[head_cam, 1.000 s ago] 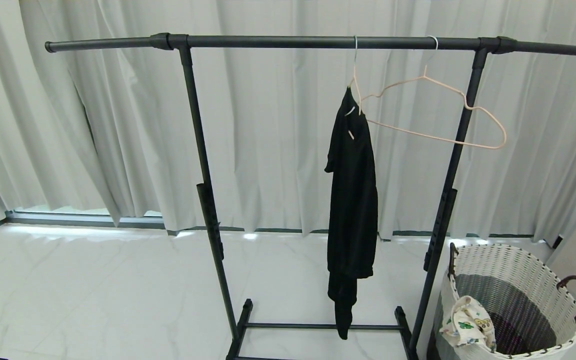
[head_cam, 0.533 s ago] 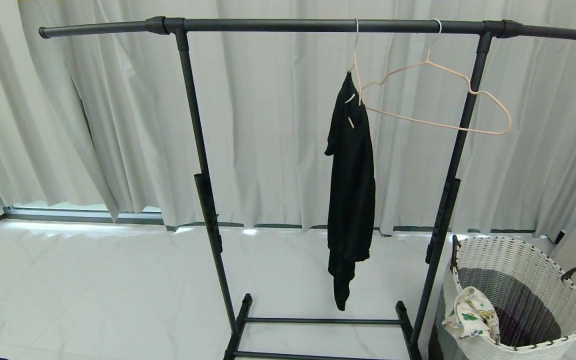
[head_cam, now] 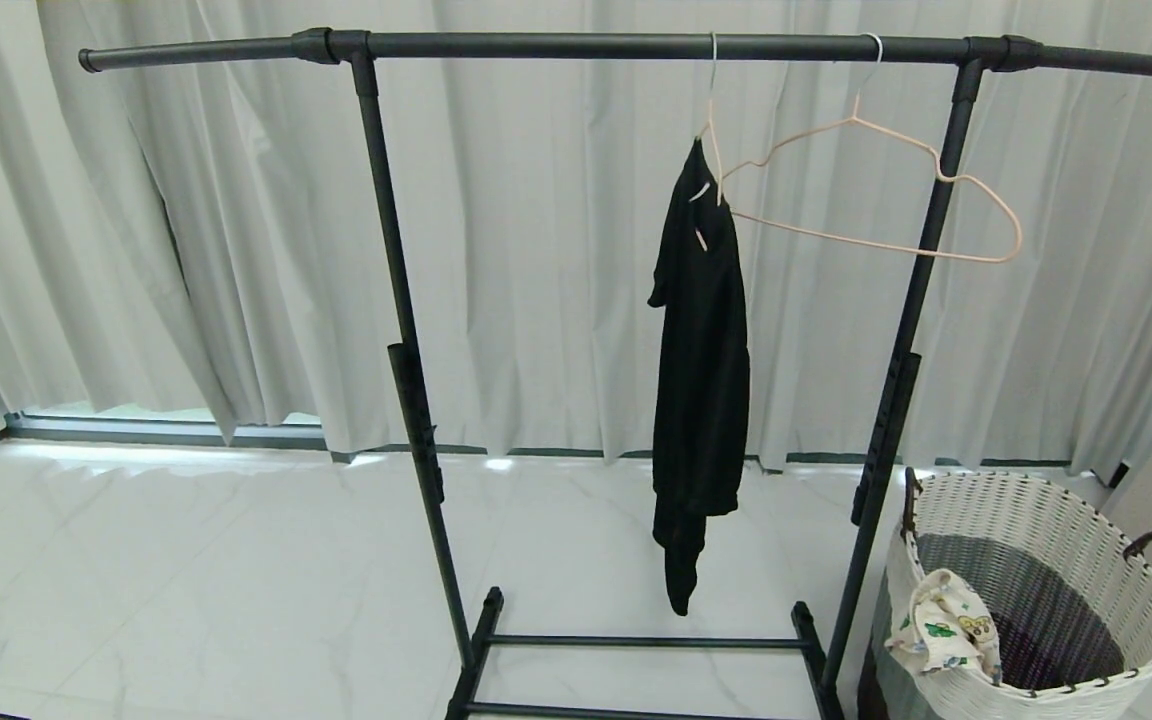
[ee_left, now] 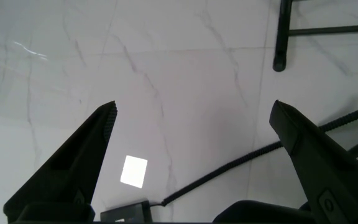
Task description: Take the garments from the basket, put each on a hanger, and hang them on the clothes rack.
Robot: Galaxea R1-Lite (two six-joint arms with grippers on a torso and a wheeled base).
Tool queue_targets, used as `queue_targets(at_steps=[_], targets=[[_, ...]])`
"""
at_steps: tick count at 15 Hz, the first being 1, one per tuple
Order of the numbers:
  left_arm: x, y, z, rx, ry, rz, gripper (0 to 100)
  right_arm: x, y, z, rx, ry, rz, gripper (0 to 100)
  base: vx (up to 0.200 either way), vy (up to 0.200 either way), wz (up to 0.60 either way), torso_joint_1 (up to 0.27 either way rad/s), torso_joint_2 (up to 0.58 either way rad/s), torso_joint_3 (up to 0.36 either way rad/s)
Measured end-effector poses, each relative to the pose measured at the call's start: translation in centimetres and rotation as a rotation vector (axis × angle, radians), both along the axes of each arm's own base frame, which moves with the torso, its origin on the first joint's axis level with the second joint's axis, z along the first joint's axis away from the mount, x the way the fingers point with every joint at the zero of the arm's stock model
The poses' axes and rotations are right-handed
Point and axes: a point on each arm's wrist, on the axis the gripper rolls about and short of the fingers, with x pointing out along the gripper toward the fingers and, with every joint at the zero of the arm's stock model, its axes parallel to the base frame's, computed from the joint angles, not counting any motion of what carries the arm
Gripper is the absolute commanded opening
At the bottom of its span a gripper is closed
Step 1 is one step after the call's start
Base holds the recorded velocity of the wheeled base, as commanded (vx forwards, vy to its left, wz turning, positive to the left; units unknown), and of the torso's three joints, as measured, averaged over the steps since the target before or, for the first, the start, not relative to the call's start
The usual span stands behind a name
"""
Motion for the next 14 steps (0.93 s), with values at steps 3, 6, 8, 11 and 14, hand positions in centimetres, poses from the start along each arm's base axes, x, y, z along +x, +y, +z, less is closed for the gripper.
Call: queue_targets(at_steps=[3,6,8,11,14], targets=[[0.07,-0.13,-0.02,0.0,0.006,-0.029,100,0.01,0.0,-0.01,0.003,0.001,-0.003,100,0.0,-0.2,0.0,0.005,0.0,0.005],[0.1,-0.2,-0.03,0.0,0.008,-0.047,100,0.02,0.0,-0.02,0.004,0.002,-0.003,100,0.0,-0.067,0.0,0.002,0.0,-0.001],[0.11,-0.21,-0.02,-0.004,0.005,-0.045,100,0.01,0.0,-0.02,0.005,0.002,-0.001,100,0.0,0.0,0.0,0.0,0.0,0.0],[0.2,-0.21,-0.09,-0.014,0.016,-0.036,100,0.02,0.01,-0.03,0.005,0.003,0.0,100,0.0,0.0,0.0,0.0,0.0,0.0],[0.37,-0.21,-0.21,-0.014,0.04,-0.034,100,0.03,0.01,-0.02,0.011,0.0,-0.003,100,0.133,0.133,0.0,-0.002,0.0,0.003]])
